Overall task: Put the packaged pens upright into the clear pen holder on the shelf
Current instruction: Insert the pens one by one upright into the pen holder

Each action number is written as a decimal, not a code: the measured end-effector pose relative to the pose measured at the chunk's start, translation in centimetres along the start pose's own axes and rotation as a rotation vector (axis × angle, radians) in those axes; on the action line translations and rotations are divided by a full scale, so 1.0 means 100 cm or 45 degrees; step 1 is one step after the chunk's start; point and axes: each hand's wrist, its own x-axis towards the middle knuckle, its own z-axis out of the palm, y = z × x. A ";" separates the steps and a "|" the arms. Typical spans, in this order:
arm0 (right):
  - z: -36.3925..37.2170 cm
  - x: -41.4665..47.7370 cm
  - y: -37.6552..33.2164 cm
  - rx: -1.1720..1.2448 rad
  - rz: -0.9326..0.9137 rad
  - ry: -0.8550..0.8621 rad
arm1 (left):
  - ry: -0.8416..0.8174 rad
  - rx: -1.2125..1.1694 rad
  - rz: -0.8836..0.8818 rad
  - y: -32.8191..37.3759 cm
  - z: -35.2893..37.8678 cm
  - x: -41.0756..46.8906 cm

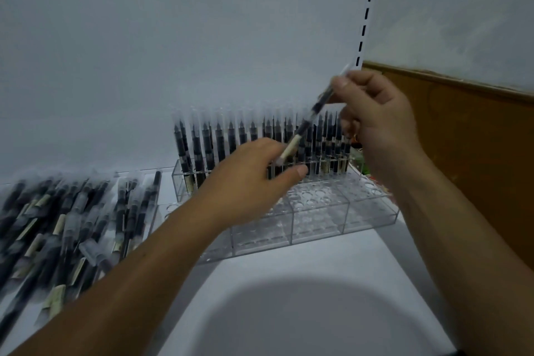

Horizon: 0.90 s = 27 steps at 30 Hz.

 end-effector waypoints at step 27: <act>-0.010 0.018 0.023 -0.855 -0.305 0.200 | -0.166 0.260 0.052 -0.004 0.004 0.004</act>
